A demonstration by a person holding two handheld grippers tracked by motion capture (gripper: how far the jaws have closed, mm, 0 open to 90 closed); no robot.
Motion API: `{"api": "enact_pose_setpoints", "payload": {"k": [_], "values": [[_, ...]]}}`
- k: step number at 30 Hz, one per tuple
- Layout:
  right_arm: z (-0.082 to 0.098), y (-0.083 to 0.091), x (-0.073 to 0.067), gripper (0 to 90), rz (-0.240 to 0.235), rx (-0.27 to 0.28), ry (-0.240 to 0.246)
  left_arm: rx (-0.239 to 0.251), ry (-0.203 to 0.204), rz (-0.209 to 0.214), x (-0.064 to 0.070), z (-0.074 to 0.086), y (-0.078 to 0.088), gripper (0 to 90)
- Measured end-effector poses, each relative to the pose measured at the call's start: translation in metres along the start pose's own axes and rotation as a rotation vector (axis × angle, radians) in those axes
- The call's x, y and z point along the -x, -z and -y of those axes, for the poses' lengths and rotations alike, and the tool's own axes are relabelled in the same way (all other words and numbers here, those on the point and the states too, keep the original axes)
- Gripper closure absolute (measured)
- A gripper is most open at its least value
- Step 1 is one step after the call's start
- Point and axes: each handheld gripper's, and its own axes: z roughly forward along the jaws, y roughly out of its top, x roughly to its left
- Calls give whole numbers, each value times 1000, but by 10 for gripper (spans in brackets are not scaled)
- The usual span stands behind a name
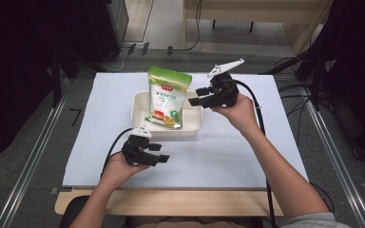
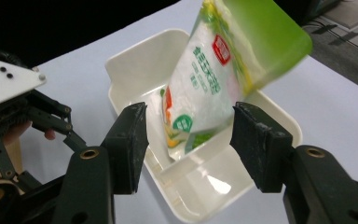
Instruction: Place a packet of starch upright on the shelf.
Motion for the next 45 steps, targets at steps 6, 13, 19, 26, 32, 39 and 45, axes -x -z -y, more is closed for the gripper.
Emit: {"api": "enact_pose_setpoints", "payload": {"k": [6, 13, 19, 26, 32, 39, 45], "values": [[24, 11, -3, 447, 21, 6, -21, -9, -10, 0, 0, -1, -2, 385], [54, 22, -8, 439, 17, 2, -29, -5, -7, -3, 0, 0, -2, 382], [82, 25, -14, 439, 37, -3, -63, -8, -1, -5, -1, 0, -2, 379], [113, 26, -19, 440, 47, -8, -68, -7, -3, -4, -1, 0, -2, 379], [133, 32, -21, 439, 55, -31, -86, -5, 0, -5, -1, 0, -2, 378], [150, 37, -27, 439, 65, -36, -84, -19, -9, 5, 0, 0, -3, 378], [163, 34, -16, 439, 92, -32, -99, -21, -7, -13, -2, 1, -3, 377]]}}
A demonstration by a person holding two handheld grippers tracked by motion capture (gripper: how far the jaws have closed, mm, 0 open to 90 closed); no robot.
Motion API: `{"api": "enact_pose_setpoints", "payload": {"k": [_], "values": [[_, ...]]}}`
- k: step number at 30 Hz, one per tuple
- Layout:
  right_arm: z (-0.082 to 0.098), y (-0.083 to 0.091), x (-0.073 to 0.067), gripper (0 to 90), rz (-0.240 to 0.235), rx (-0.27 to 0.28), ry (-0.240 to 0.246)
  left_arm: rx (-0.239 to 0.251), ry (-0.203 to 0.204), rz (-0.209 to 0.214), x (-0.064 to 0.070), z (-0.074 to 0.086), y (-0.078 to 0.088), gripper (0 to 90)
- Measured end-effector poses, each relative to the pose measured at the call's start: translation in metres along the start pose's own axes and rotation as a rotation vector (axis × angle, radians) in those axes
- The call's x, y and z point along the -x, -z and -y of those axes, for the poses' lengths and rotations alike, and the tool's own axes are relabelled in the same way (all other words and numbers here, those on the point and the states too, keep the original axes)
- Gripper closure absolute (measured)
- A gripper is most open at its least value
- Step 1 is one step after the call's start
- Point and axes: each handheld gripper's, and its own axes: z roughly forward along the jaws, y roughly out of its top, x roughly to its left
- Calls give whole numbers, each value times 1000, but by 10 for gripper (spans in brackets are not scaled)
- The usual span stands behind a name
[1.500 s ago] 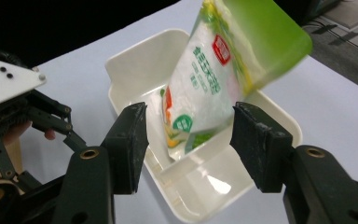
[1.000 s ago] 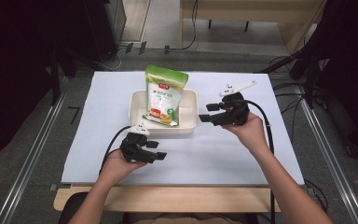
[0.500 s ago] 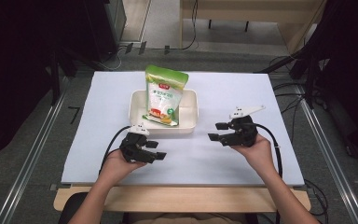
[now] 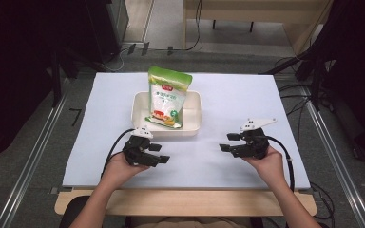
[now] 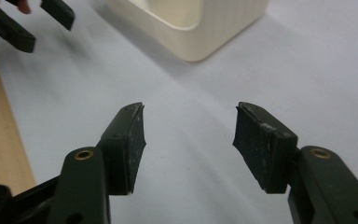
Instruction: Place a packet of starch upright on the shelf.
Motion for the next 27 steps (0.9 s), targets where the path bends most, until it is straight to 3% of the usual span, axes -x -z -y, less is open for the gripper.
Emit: {"api": "enact_pose_setpoints", "payload": {"k": [10, 23, 27], "values": [[6, -10, 17, 439, 8, -22, -57, -4, 9, -18, -2, 1, -3, 374], [6, -14, 14, 438, 12, -43, -42, -8, 27, -32, -6, 2, -3, 371], [6, -15, 15, 435, 14, -55, -46, -29, 24, -39, -5, 2, -6, 371]]}}
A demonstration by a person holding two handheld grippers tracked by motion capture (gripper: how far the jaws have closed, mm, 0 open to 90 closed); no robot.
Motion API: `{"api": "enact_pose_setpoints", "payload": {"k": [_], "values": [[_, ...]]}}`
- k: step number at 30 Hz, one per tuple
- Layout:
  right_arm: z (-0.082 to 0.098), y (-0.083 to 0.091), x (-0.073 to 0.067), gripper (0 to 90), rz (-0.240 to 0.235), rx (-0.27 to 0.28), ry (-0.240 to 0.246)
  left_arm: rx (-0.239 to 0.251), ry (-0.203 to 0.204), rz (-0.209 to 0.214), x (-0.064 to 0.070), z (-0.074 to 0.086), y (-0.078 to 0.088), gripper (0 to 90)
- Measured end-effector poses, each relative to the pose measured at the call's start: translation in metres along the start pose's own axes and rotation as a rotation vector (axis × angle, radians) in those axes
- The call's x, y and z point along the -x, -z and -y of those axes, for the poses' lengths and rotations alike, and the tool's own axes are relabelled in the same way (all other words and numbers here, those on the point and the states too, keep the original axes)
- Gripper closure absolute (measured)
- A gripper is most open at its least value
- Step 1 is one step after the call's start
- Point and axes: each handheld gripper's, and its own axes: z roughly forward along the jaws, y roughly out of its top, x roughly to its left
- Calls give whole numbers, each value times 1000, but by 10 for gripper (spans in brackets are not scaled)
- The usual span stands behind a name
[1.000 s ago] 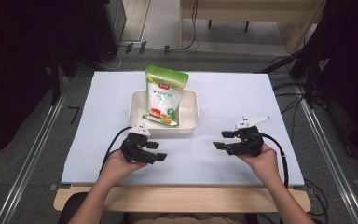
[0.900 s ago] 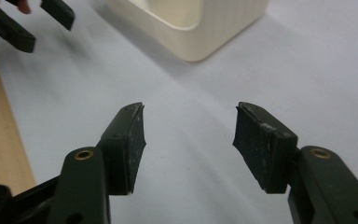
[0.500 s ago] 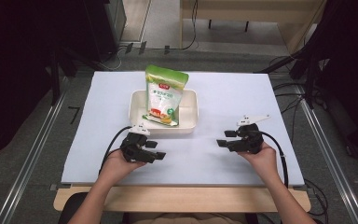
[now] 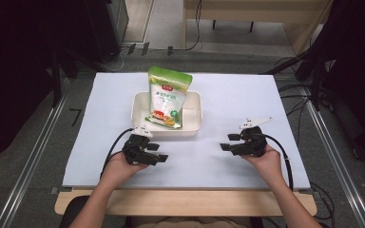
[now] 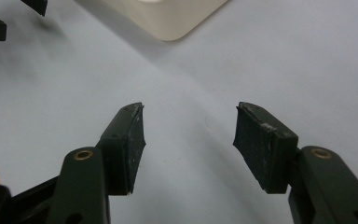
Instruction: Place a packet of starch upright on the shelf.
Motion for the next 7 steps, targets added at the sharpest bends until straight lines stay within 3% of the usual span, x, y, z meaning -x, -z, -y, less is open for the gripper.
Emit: {"api": "enact_pose_setpoints", "payload": {"k": [7], "values": [[1, -2, 1, 430, 2, -21, -6, -14, -9, -1, -1, -1, -2, 359]]}}
